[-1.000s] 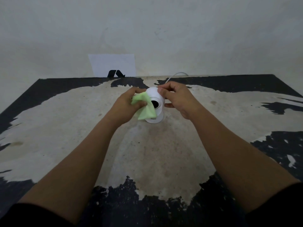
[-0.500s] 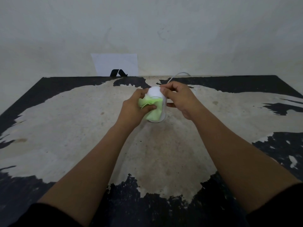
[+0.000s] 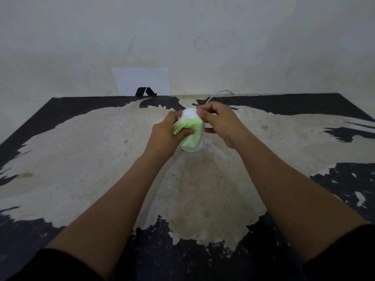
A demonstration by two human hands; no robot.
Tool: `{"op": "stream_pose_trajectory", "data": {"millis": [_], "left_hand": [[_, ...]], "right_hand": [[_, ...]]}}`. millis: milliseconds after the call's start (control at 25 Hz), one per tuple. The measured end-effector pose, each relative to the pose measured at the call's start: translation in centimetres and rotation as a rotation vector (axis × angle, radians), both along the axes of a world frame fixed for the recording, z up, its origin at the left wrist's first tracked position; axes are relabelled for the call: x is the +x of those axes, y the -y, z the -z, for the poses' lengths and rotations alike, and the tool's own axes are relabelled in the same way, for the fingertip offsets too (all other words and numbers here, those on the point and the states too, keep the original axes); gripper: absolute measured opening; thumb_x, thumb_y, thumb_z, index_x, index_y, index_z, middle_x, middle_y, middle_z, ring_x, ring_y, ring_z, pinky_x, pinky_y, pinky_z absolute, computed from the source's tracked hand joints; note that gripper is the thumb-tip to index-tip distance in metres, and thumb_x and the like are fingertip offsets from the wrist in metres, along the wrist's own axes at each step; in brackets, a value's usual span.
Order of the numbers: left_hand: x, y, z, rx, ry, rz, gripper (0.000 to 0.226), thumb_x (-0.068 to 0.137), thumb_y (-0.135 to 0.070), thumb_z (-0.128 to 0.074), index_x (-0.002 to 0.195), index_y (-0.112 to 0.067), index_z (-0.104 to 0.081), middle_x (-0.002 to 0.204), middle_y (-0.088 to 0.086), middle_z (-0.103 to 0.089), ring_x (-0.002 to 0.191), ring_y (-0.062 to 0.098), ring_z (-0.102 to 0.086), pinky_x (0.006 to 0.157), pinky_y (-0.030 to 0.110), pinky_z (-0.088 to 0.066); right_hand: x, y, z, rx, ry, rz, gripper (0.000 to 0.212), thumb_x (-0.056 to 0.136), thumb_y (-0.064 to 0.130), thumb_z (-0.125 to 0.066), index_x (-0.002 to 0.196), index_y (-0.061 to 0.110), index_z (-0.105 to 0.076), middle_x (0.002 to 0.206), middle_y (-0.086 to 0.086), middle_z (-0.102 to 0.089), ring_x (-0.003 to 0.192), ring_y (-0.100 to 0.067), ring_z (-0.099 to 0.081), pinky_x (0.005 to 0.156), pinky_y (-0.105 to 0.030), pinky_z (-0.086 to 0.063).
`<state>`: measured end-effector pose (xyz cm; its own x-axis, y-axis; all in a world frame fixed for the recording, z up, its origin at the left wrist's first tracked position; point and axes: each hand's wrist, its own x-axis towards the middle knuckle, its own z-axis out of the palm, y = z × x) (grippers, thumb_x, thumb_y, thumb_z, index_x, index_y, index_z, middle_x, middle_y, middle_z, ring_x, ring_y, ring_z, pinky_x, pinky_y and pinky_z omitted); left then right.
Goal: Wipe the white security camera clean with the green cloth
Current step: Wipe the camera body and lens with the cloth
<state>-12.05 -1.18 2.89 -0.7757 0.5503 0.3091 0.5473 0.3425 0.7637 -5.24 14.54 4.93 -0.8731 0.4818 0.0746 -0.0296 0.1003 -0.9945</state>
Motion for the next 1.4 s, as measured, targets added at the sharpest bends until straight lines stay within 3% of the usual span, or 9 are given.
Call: {"op": "stream_pose_trajectory", "data": {"millis": [240, 440, 680, 840, 1040, 1160, 1240, 1320, 1400], "left_hand": [[0.8, -0.9, 0.1, 0.011, -0.019, -0.034, 0.062, 0.074, -0.042, -0.075, 0.123, -0.016, -0.048, 0.110, 0.000, -0.061, 0.092, 0.010, -0.053, 0.076, 0.024, -0.044], [0.7, -1.4, -0.4, 0.100, 0.045, -0.087, 0.030, 0.084, -0.038, -0.063, 0.098, -0.017, -0.047, 0.077, -0.010, -0.057, 0.069, 0.006, -0.055, 0.053, 0.020, -0.041], [-0.6, 0.7, 1.3, 0.117, 0.020, 0.019, 0.037, 0.092, -0.029, -0.054, 0.129, -0.026, -0.054, 0.107, -0.008, -0.063, 0.097, 0.012, -0.059, 0.080, 0.018, -0.045], [-0.6, 0.9, 2.1, 0.138, 0.032, 0.055, 0.051, 0.085, -0.017, -0.063, 0.132, -0.031, -0.050, 0.118, -0.013, -0.059, 0.108, 0.010, -0.056, 0.094, 0.024, -0.044], [0.9, -0.7, 1.1, 0.116, 0.104, -0.026, 0.064, 0.075, -0.022, -0.075, 0.129, -0.029, -0.043, 0.108, -0.009, -0.054, 0.090, 0.008, -0.054, 0.067, 0.004, -0.039], [1.7, -2.2, 1.0, 0.177, 0.128, -0.056, 0.068, 0.071, -0.030, -0.078, 0.126, -0.026, -0.039, 0.111, -0.006, -0.050, 0.088, 0.007, -0.055, 0.062, 0.008, -0.040], [1.7, -2.4, 0.7, 0.207, 0.155, -0.074, 0.064, 0.070, -0.035, -0.077, 0.122, -0.025, -0.040, 0.113, -0.004, -0.050, 0.090, 0.006, -0.055, 0.065, 0.010, -0.045], [1.1, -2.4, 0.5, 0.195, 0.122, -0.095, 0.053, 0.073, -0.039, -0.072, 0.117, -0.024, -0.047, 0.117, 0.001, -0.052, 0.099, 0.015, -0.055, 0.079, 0.023, -0.049], [0.7, -2.3, -0.4, 0.178, 0.079, -0.088, 0.036, 0.079, -0.032, -0.067, 0.111, -0.019, -0.056, 0.118, 0.007, -0.053, 0.101, 0.016, -0.052, 0.085, 0.022, -0.044]], "right_hand": [[-0.2, 0.0, 0.2, -0.004, -0.016, 0.008, 0.004, 0.088, 0.021, -0.065, 0.089, 0.023, -0.068, 0.094, 0.009, -0.066, 0.097, -0.015, -0.062, 0.073, -0.032, -0.057], [-0.1, 0.0, 0.3, 0.039, -0.021, 0.013, 0.006, 0.089, 0.023, -0.064, 0.093, 0.023, -0.068, 0.095, 0.007, -0.066, 0.097, -0.017, -0.064, 0.079, -0.036, -0.058], [0.0, 0.0, 0.2, 0.006, -0.007, 0.009, 0.008, 0.089, 0.022, -0.063, 0.096, 0.020, -0.068, 0.101, 0.006, -0.065, 0.103, -0.018, -0.062, 0.081, -0.038, -0.059], [0.0, 0.1, 0.3, -0.003, -0.017, 0.017, 0.009, 0.089, 0.022, -0.063, 0.096, 0.019, -0.068, 0.101, 0.007, -0.065, 0.102, -0.017, -0.062, 0.084, -0.041, -0.058], [-0.3, 0.1, 0.7, 0.016, -0.005, 0.043, 0.009, 0.088, 0.025, -0.063, 0.095, 0.023, -0.069, 0.108, 0.002, -0.066, 0.104, -0.019, -0.063, 0.085, -0.043, -0.058], [-0.1, 0.4, 0.7, 0.042, -0.024, 0.068, 0.012, 0.088, 0.026, -0.064, 0.098, 0.021, -0.069, 0.106, 0.003, -0.065, 0.100, -0.013, -0.062, 0.084, -0.036, -0.054], [0.0, 0.4, 0.6, 0.097, -0.036, 0.089, 0.015, 0.088, 0.026, -0.063, 0.101, 0.019, -0.070, 0.105, 0.004, -0.066, 0.096, -0.009, -0.061, 0.086, -0.031, -0.050], [0.2, 0.3, 0.7, 0.104, -0.015, 0.082, 0.019, 0.090, 0.030, -0.060, 0.104, 0.020, -0.070, 0.110, 0.003, -0.068, 0.100, -0.012, -0.062, 0.092, -0.035, -0.051], [0.7, 0.4, 0.3, -0.005, 0.031, 0.047, 0.030, 0.093, 0.040, -0.052, 0.110, 0.022, -0.069, 0.116, 0.004, -0.068, 0.105, -0.015, -0.063, 0.097, -0.039, -0.049]]}}
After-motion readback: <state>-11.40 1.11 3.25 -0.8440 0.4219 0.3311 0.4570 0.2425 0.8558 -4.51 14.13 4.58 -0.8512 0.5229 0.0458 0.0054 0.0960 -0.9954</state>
